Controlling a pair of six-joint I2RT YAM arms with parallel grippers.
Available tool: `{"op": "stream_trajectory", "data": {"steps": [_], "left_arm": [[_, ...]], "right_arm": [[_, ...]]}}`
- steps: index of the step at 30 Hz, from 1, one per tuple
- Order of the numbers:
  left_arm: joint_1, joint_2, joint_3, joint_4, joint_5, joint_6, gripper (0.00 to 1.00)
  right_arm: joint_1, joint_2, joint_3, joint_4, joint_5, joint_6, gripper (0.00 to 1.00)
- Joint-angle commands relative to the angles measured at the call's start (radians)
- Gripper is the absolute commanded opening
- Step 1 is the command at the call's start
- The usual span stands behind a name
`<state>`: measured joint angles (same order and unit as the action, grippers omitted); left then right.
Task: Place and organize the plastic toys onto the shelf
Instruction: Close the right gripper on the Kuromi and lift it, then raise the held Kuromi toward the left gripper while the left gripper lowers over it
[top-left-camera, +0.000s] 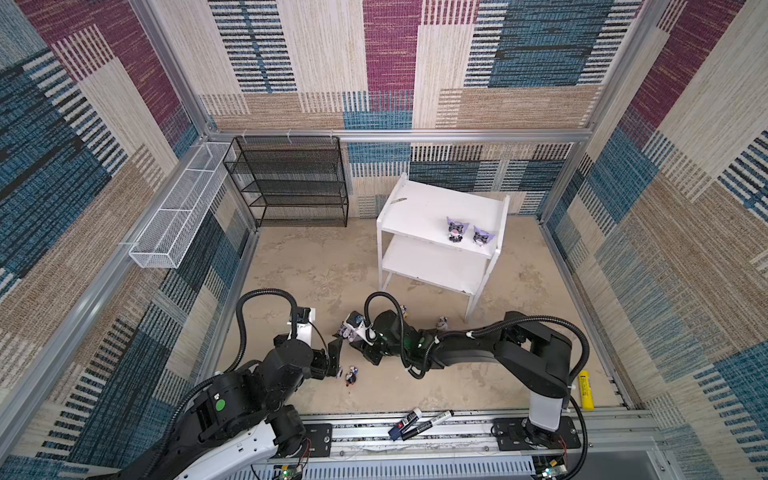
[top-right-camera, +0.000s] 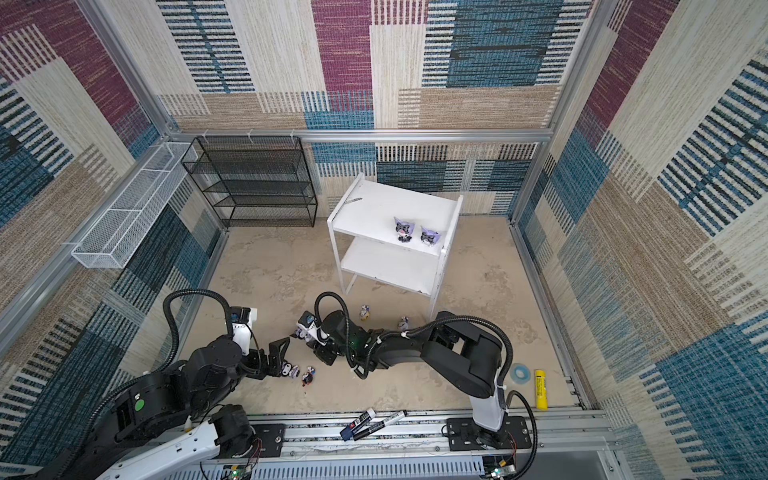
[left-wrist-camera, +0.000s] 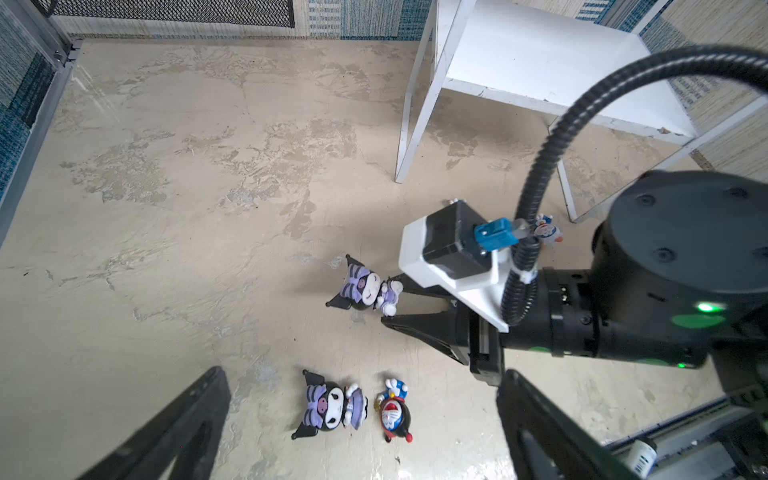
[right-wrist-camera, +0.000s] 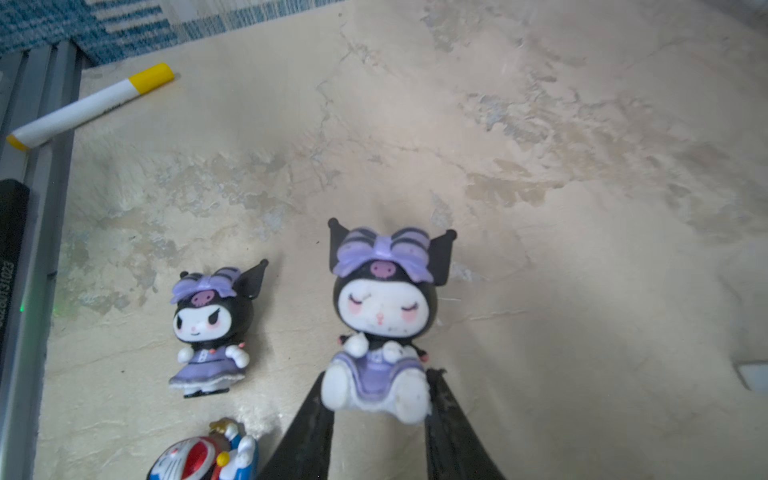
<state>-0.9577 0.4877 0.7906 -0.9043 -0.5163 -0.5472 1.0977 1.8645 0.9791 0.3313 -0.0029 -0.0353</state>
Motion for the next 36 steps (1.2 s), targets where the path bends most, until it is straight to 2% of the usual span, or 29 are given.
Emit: {"op": "stream_trajectory", "data": {"steps": [1, 5, 12, 17, 26, 36], "left_arm": [[0.0, 0.014, -0.002, 0.033, 0.002, -0.033, 0.99], [0.001, 0.055, 0.006, 0.074, 0.029, -0.094, 0.96], [0.022, 0.167, 0.073, 0.089, 0.112, -0.291, 0.91], [0.071, 0.182, 0.09, 0.138, 0.244, -0.355, 0.9], [0.144, 0.246, 0.117, 0.211, 0.459, -0.41, 0.85], [0.154, 0.37, 0.194, 0.15, 0.48, -0.421, 0.68]], "right_arm": [[0.023, -0.061, -0.04, 0.122, 0.156, 0.041, 0.29], [0.077, -0.12, -0.096, 0.19, 0.325, 0.038, 0.3], [0.175, -0.171, -0.189, 0.333, 0.583, 0.024, 0.29], [0.229, -0.193, -0.235, 0.406, 0.716, 0.012, 0.29], [0.274, -0.192, -0.269, 0.5, 0.794, -0.049, 0.28], [0.302, -0.17, -0.283, 0.575, 0.851, -0.119, 0.28]]}}
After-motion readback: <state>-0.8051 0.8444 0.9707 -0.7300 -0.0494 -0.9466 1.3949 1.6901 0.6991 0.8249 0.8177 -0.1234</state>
